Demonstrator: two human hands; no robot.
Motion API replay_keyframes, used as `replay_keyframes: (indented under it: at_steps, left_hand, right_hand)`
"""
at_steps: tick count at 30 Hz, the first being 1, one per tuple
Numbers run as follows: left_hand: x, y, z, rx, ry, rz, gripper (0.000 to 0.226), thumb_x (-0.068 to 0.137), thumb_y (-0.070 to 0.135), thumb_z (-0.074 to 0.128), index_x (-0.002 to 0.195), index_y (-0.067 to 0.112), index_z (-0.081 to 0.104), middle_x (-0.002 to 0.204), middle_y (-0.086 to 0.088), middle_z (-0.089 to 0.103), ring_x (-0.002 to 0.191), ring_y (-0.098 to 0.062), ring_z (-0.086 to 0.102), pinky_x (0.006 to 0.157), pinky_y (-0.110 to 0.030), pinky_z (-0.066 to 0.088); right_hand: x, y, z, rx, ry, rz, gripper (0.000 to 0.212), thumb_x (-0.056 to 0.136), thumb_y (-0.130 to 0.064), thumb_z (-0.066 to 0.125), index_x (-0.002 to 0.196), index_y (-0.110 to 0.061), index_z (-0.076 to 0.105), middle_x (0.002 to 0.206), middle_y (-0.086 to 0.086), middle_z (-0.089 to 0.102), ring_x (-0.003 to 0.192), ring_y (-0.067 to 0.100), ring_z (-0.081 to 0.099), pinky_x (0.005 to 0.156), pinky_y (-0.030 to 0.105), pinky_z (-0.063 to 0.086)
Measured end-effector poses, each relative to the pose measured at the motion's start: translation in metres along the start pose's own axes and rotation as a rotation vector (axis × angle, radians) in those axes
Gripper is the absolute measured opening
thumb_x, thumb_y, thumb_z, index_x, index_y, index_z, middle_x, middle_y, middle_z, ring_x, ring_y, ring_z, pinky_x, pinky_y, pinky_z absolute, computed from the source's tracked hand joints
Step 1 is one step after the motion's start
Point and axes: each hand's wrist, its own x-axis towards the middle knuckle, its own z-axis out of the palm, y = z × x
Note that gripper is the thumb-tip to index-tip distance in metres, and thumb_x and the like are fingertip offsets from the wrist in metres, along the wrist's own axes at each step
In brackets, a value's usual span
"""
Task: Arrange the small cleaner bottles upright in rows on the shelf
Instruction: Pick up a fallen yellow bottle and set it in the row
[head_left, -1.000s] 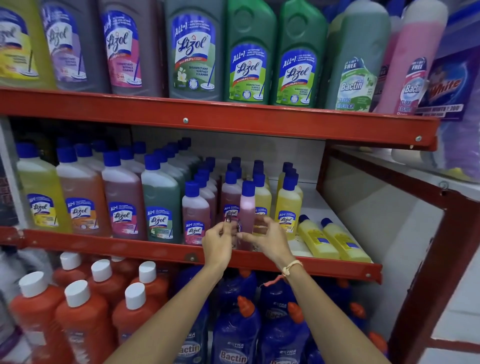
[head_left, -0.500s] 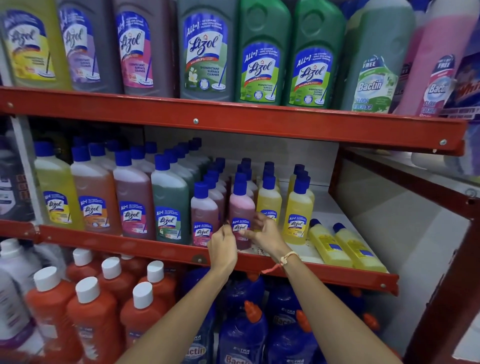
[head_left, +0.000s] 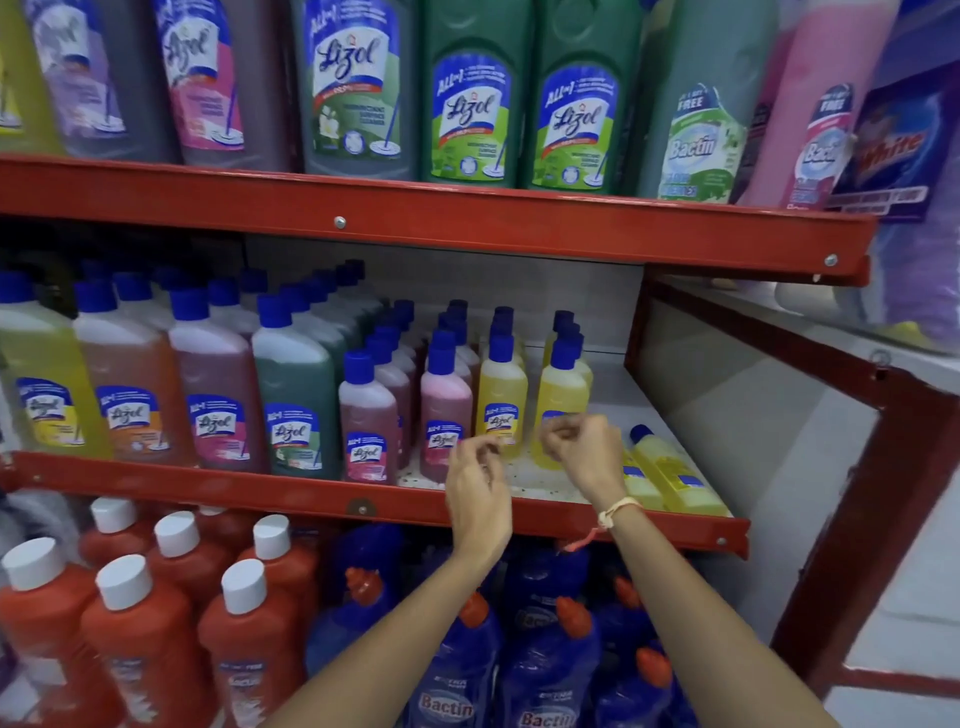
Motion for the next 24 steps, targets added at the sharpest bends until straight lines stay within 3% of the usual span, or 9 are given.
replay_keyframes:
  at_steps: [2,4,7,11,15,17,19,21,24]
  left_hand:
    - [0.006,0.008,0.024,0.039,-0.146,-0.054,0.021,0.09,0.01,0.046,0.102,0.012,0.063,0.104,-0.003,0.065,0.097,-0.021,0.061,0.082,-0.026,0.045]
    - [0.015,0.01,0.053,0.071,-0.295,-0.176,0.022,0.089,0.012,0.048,0.098,0.01,0.068,0.102,-0.009,0.071,0.096,-0.026,0.065,0.084,-0.035,0.053]
    - [0.026,0.006,0.092,0.098,-0.44,-0.39,0.022,0.081,0.015,0.054,0.09,0.002,0.069,0.099,-0.021,0.072,0.092,-0.037,0.068,0.081,-0.046,0.058]
    - [0.031,0.009,0.127,0.068,-0.553,-0.491,0.026,0.07,0.02,0.069,0.089,0.003,0.064,0.101,-0.023,0.07,0.093,-0.038,0.068,0.082,-0.048,0.058]
    - [0.033,0.017,0.141,0.011,-0.613,-0.539,0.051,0.059,0.017,0.081,0.103,0.002,0.062,0.106,-0.018,0.069,0.096,-0.034,0.067,0.082,-0.048,0.058]
    - [0.031,0.022,0.138,-0.027,-0.591,-0.533,0.042,0.058,0.013,0.082,0.094,0.002,0.062,0.101,-0.015,0.069,0.096,-0.03,0.066,0.083,-0.044,0.057]
    - [0.027,0.028,0.132,-0.054,-0.57,-0.506,0.029,0.06,0.011,0.082,0.074,0.009,0.057,0.089,-0.01,0.065,0.089,-0.025,0.062,0.08,-0.037,0.055]
    - [0.023,0.032,0.128,-0.055,-0.552,-0.448,0.025,0.063,0.008,0.081,0.074,0.008,0.059,0.081,-0.006,0.064,0.084,-0.023,0.06,0.079,-0.035,0.053]
    - [0.017,0.035,0.12,-0.115,-0.534,-0.374,0.046,0.061,0.002,0.082,0.104,0.0,0.066,0.097,-0.011,0.071,0.091,-0.026,0.067,0.085,-0.039,0.057]
  right_hand:
    - [0.006,0.013,-0.03,-0.232,0.171,0.043,0.015,0.083,-0.009,0.061,0.084,-0.009,0.077,0.089,0.015,0.076,0.087,0.032,0.07,0.078,0.035,0.053]
    - [0.013,0.025,-0.056,-0.425,0.209,0.125,0.025,0.087,-0.005,0.049,0.099,0.002,0.07,0.106,0.027,0.069,0.101,0.042,0.063,0.08,0.039,0.05]
    - [0.022,0.036,-0.07,-0.55,0.073,0.219,0.03,0.091,0.001,0.041,0.115,0.009,0.057,0.124,0.03,0.059,0.116,0.043,0.056,0.091,0.041,0.046]
    - [0.038,0.042,-0.073,-0.612,-0.04,0.229,0.034,0.092,-0.001,0.042,0.124,0.007,0.051,0.132,0.027,0.054,0.124,0.04,0.051,0.096,0.039,0.044]
    - [0.046,0.053,-0.077,-0.557,-0.144,0.258,0.028,0.089,-0.004,0.05,0.115,0.006,0.053,0.127,0.023,0.057,0.12,0.038,0.053,0.092,0.037,0.045]
    - [0.048,0.058,-0.082,-0.484,-0.142,0.28,0.01,0.084,-0.008,0.057,0.083,-0.001,0.05,0.099,0.015,0.062,0.104,0.035,0.057,0.078,0.035,0.045]
    - [0.047,0.06,-0.086,-0.361,-0.118,0.336,0.034,0.079,-0.013,0.065,0.063,-0.01,0.035,0.069,0.004,0.045,0.085,0.029,0.051,0.064,0.033,0.043]
    - [0.042,0.057,-0.091,-0.201,-0.096,0.392,0.038,0.075,-0.021,0.074,0.062,-0.011,0.04,0.068,0.006,0.049,0.078,0.028,0.053,0.071,0.041,0.051]
    - [0.028,0.049,-0.097,0.029,-0.096,0.4,0.031,0.069,-0.026,0.082,0.071,-0.005,0.059,0.083,0.014,0.063,0.084,0.029,0.062,0.087,0.049,0.053]
